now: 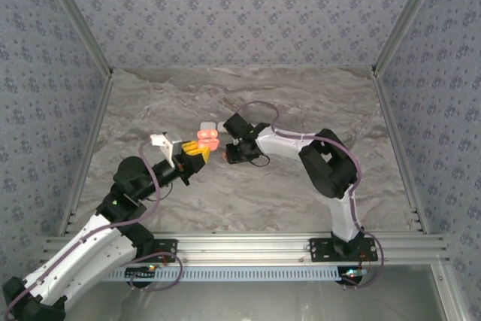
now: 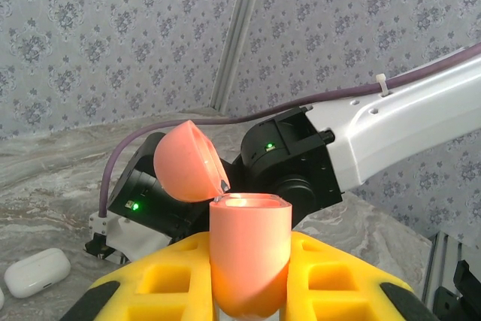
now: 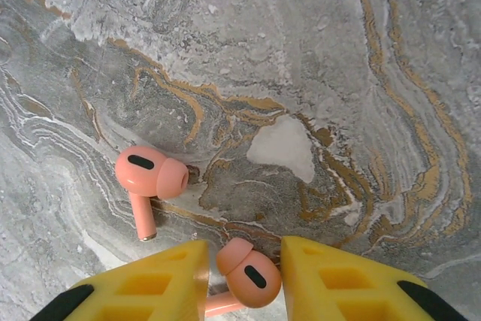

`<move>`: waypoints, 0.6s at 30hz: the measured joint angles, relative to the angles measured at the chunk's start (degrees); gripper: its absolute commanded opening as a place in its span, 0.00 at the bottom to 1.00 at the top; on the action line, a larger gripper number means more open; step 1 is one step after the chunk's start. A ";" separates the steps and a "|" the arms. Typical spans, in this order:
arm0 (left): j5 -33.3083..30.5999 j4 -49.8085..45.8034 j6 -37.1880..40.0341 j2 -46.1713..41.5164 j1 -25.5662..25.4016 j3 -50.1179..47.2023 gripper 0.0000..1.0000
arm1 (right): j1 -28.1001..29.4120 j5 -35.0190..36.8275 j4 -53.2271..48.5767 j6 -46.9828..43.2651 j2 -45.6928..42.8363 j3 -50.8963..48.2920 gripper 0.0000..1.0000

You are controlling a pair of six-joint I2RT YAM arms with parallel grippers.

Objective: Insert the wireless bluetooth earbuds into the charging case

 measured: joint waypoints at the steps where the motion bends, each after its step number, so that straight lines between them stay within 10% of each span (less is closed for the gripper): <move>1: 0.00 0.00 0.00 0.00 -0.02 0.00 0.00 | 0.04 0.20 -0.02 -0.02 -0.02 0.00 0.30; 18: -0.22 -0.17 -0.04 0.04 0.00 0.00 0.00 | 0.46 2.58 0.28 -2.05 -6.99 -5.09 0.23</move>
